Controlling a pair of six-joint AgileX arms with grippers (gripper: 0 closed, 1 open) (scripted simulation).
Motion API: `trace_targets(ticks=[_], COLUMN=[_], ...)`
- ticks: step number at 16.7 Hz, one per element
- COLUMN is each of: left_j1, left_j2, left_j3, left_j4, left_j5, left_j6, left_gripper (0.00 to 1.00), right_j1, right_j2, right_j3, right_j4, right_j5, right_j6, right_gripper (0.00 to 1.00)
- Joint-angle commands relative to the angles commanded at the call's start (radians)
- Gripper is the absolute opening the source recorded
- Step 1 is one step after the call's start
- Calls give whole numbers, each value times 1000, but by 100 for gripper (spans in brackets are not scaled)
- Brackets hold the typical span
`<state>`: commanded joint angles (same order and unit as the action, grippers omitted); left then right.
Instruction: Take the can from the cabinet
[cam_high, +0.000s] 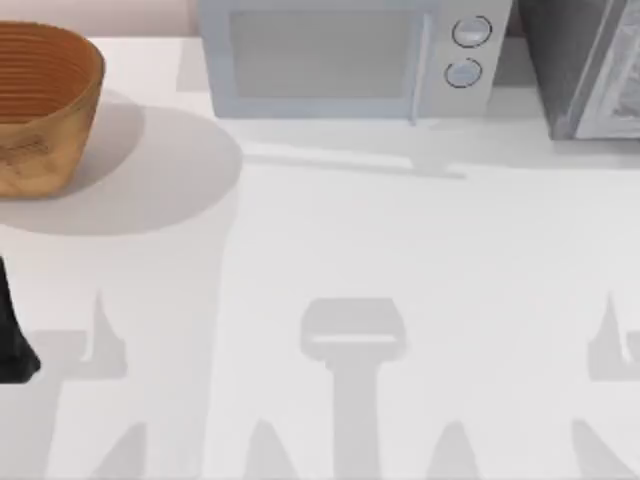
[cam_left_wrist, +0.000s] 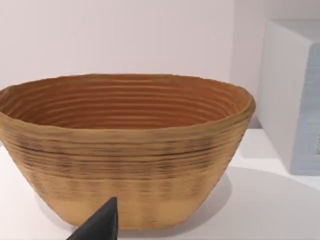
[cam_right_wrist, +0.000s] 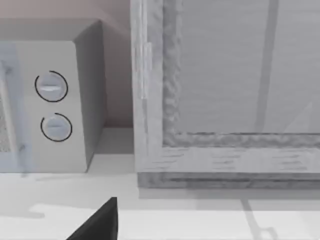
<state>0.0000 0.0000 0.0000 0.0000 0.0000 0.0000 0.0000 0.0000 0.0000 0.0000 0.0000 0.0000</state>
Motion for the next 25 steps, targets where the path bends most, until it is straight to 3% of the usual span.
trace_targets(ticks=[4,8,20,25], left_j1=[0,0,0,0], left_j2=[0,0,0,0], left_j3=[0,0,0,0], left_j4=[0,0,0,0], left_j5=[0,0,0,0], left_j6=[0,0,0,0], left_gripper=[100,100,100,100], right_j1=[5,29,140,175], right_j2=[30,195,1033,1269], right_j3=[32,223,1332,1662], right_j4=[-8,-57,-329,-400], right_j5=[4,29,155,189], right_j6=[1,5,13,15], right_gripper=[100,100,100,100])
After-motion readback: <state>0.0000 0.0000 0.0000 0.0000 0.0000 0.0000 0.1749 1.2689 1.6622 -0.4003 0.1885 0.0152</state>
